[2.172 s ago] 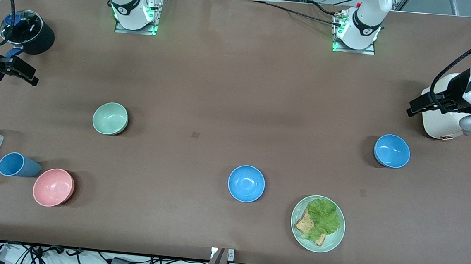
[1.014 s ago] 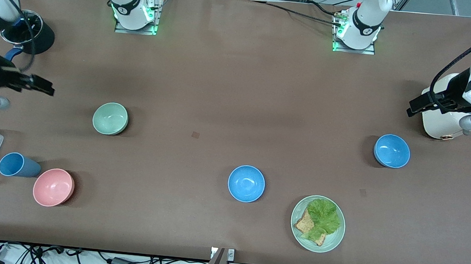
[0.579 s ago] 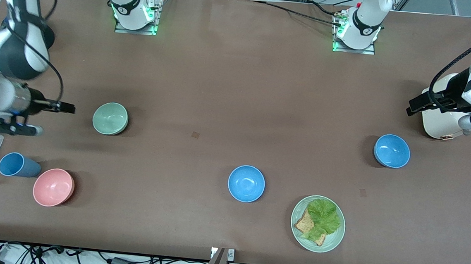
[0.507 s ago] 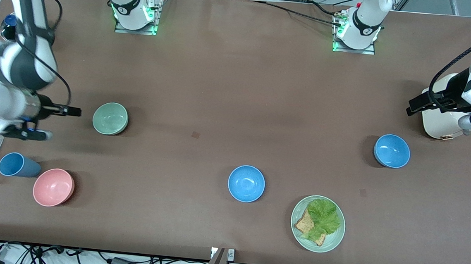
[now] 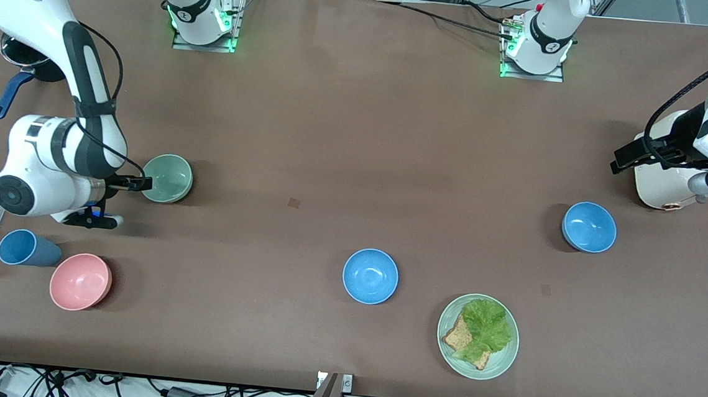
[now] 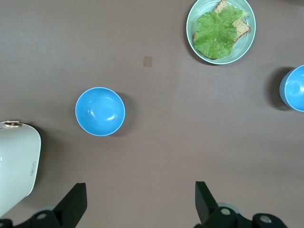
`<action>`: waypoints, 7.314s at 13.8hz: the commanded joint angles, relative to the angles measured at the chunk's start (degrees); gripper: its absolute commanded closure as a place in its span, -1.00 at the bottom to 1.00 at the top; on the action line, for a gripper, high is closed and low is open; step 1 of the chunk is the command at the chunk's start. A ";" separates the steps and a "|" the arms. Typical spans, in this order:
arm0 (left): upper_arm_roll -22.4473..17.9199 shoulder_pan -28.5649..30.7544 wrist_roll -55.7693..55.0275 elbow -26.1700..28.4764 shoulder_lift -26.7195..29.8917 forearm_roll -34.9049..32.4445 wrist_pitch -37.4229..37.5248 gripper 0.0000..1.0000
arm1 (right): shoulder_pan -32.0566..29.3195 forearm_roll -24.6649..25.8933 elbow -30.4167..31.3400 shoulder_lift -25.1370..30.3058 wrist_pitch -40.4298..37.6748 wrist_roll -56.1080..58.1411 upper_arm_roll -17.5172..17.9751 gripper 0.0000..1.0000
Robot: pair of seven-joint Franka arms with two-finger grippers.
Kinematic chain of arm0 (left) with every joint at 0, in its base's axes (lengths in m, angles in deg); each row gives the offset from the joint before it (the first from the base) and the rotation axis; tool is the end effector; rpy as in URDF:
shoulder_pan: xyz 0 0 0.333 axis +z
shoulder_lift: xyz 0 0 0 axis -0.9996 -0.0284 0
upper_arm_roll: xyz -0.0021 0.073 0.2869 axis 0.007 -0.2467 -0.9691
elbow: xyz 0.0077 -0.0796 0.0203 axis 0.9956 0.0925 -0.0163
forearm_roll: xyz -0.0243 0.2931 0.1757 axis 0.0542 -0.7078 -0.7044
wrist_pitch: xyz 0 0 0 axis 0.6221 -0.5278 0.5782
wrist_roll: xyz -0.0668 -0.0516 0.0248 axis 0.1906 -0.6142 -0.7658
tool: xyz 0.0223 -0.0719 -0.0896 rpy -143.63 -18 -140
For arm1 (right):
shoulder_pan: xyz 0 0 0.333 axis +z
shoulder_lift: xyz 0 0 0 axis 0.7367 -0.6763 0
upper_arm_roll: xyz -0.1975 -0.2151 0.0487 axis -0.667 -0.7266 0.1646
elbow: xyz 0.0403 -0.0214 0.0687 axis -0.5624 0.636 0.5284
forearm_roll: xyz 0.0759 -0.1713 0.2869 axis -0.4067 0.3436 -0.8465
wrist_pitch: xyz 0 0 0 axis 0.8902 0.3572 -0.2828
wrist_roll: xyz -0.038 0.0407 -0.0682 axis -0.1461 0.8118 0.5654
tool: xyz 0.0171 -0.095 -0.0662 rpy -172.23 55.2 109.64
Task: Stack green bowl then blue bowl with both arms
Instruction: 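Reach the right gripper to the pale green bowl and grasp its rim, then carry the green bowl with the right gripper to the table center, then release the green bowl with the right gripper while the left gripper reaches the blue bowl, then grasp the light blue bowl rim with the left gripper, then lift and carry the blue bowl with the left gripper over the green bowl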
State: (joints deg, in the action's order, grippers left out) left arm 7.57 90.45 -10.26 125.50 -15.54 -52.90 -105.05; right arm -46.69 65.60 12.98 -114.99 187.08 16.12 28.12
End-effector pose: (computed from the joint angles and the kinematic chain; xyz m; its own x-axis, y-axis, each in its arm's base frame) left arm 0.5140 -0.0205 0.5575 0.9793 0.2004 -0.0267 0.2015 -0.9783 0.0481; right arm 0.5697 -0.0327 0.2335 0.9018 -0.0339 -0.4308 -0.0186 -0.9990 0.0396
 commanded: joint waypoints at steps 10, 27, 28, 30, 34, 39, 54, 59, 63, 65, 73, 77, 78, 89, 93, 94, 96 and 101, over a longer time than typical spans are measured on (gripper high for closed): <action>-0.08 0.12 0.02 -1.29 -1.03 -0.60 1.50 -1.00 | -0.23 -0.35 1.08 -2.63 -0.55 0.15 0.23 0.98; 0.00 0.12 -0.42 -1.46 -1.91 -1.47 1.94 -1.00 | 9.68 -4.83 -1.47 1.24 0.84 -29.63 28.54 1.00; 0.01 -0.14 -0.42 -1.46 -2.00 -1.47 1.94 -1.00 | 12.48 -4.66 -1.38 0.54 3.99 -31.22 28.54 1.00; 0.01 -0.23 -0.51 -1.20 -2.96 -1.56 2.03 -1.00 | 16.45 -4.92 -1.38 -2.09 8.39 -32.80 28.54 1.00; 0.00 -0.14 -0.60 -1.11 -4.37 -1.56 1.51 -1.00 | 19.37 -4.83 -0.86 -5.97 12.63 -36.07 28.45 1.00; -0.61 0.65 0.54 -1.29 -8.75 -1.65 0.80 -1.00 | 18.93 -5.10 -1.29 -7.90 13.60 -37.02 28.45 -0.17; -0.79 12.60 27.35 2.84 -27.39 -5.69 -21.79 -1.00 | -5.49 6.32 -22.21 5.98 -11.54 -33.09 27.22 -1.00; -0.79 13.74 30.60 10.64 -26.09 -6.22 -29.84 -1.00 | -10.50 6.42 -22.30 9.32 -12.50 -25.98 26.87 -1.00; -0.79 15.85 34.64 12.07 -26.26 -6.31 -31.02 -0.98 | -5.45 0.82 -22.21 14.67 -12.42 -10.89 11.63 -1.00; -0.70 16.12 34.65 14.52 -25.82 -6.22 -32.23 -0.93 | 0.18 -1.83 -22.13 16.43 -12.24 -4.89 1.16 -1.00; -0.70 16.64 34.74 18.66 -25.73 -6.22 -37.26 -0.55 | -5.50 -2.02 -19.05 22.06 -13.03 -1.35 4.80 -1.00; -0.70 16.56 34.65 18.66 -26.43 -6.22 -38.65 -0.06 | -5.24 -0.88 -13.80 25.30 -13.13 -1.61 4.98 -1.00; -0.70 16.56 34.65 18.66 -26.78 -6.22 -39.01 0.08 | -5.24 -0.88 -10.12 27.67 -11.90 -1.61 4.98 -1.00; 0.18 15.94 31.57 17.61 -26.96 -6.22 -37.79 0.98 | -5.42 -0.26 2.93 35.96 -4.86 -1.09 5.16 -1.00; 2.98 15.94 28.35 13.67 -23.89 -3.60 -26.93 0.98 | -5.33 -0.26 2.66 35.95 -4.86 -0.82 5.07 -1.00; 4.82 15.94 25.54 12.18 -23.19 -2.10 -22.97 0.98 | -5.33 -0.26 2.66 35.95 -4.94 -0.73 5.16 -1.00; 9.39 15.94 17.82 9.62 -21.17 -1.91 -16.98 0.98 | -5.33 -0.26 2.66 35.95 -5.03 -0.38 5.16 -1.00; 23.53 16.29 -4.59 3.55 -20.28 -0.43 -7.21 0.99 | -5.07 -0.53 2.57 35.25 -5.03 -0.21 5.07 -1.00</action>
State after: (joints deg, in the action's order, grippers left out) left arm 26.40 105.98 -7.33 131.14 -35.77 -54.76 -115.40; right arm -51.13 64.92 15.58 -79.93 182.14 15.06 32.51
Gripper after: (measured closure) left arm 0.952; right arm 0.000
